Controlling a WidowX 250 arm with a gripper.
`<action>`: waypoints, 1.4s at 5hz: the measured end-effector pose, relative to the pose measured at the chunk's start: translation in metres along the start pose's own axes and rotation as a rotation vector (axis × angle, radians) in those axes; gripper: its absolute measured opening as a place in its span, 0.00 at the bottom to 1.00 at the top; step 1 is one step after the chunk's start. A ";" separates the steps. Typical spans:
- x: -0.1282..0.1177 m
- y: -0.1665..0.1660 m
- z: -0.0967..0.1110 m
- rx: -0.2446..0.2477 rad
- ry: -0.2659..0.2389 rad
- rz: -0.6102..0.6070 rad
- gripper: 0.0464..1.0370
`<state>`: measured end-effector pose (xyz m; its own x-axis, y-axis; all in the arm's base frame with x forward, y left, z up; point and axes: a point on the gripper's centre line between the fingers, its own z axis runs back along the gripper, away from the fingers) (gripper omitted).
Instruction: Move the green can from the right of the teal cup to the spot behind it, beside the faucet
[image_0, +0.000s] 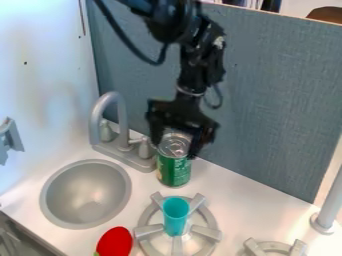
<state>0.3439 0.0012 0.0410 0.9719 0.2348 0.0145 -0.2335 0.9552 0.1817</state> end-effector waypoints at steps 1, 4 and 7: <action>-0.033 0.014 -0.009 0.014 0.026 -0.071 0.96; -0.056 0.020 -0.015 0.022 0.074 -0.190 0.96; -0.056 0.020 -0.015 0.022 0.074 -0.190 0.96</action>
